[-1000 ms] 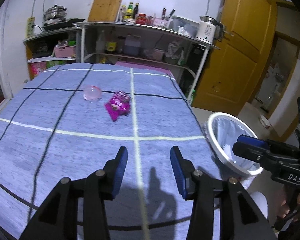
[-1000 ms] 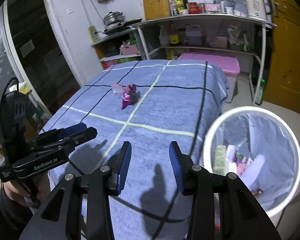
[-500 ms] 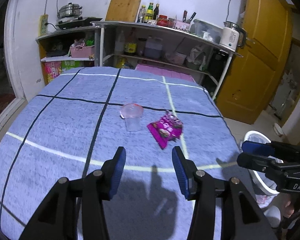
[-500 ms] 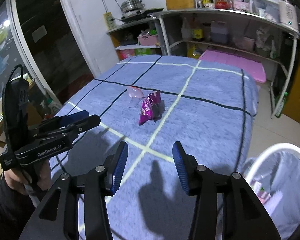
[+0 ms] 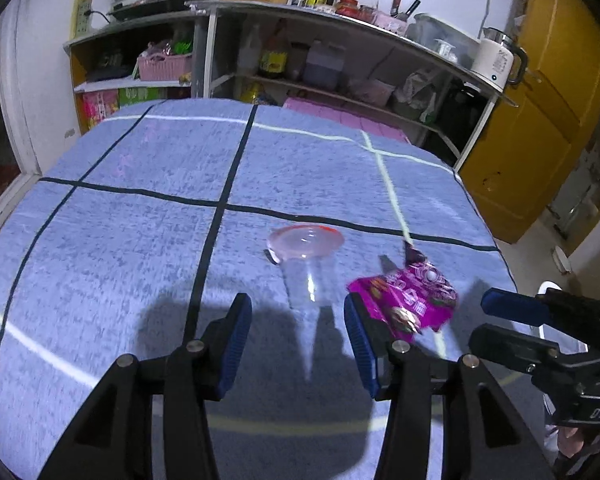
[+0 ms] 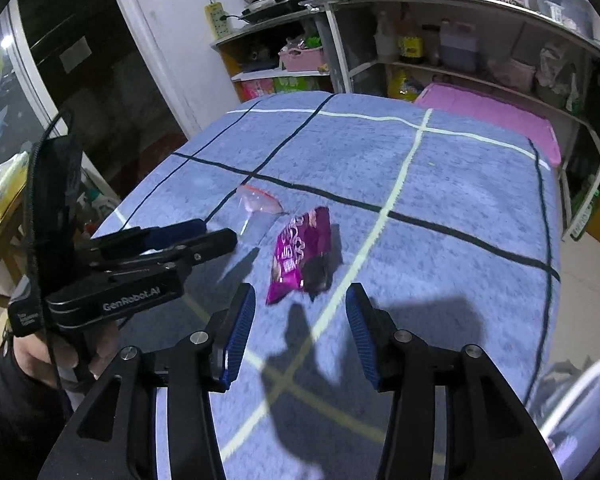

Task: Collect trash
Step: 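Grasp the purple snack bag with the right tool while the left tool grasps the clear cup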

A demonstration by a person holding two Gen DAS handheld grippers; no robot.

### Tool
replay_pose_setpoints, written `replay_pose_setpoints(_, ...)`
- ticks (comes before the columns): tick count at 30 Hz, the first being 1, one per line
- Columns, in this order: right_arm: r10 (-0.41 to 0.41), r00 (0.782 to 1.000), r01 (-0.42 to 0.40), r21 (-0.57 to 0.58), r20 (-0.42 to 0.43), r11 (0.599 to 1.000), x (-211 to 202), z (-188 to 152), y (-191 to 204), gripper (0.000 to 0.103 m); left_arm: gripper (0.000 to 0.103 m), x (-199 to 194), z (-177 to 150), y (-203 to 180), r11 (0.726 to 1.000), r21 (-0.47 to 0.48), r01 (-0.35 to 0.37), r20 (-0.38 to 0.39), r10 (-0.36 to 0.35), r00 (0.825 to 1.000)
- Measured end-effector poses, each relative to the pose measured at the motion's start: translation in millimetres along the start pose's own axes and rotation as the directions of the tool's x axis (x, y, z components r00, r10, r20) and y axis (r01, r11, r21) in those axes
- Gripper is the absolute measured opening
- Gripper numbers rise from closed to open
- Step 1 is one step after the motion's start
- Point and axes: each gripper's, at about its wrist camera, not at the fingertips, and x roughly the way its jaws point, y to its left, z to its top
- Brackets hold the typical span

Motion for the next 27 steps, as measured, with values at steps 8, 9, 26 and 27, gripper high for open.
replay_pose_setpoints(8,0.020,1.000,-0.020,0.023,-0.018,1.000,27,16,-7,0.048,0.050,11,3,4,0.999,-0.004,0.036,-0.009,-0.036,0.999)
replay_pose_setpoints(9,0.028,0.999,-0.027,0.028,-0.021,0.999,29,18,-8,0.048,0.050,12,4,4,0.999,-0.006,0.040,-0.012,-0.040,0.999)
replay_pose_setpoints(26,0.017,1.000,-0.017,0.034,0.003,0.999,26,11,-13,0.010,0.044,25,12,-8,0.998,0.020,0.054,-0.030,-0.053,0.998)
replay_pose_setpoints(27,0.016,1.000,-0.016,0.037,0.006,0.999,25,10,-14,0.010,0.037,27,12,-9,0.998,0.020,0.051,-0.036,-0.051,0.998)
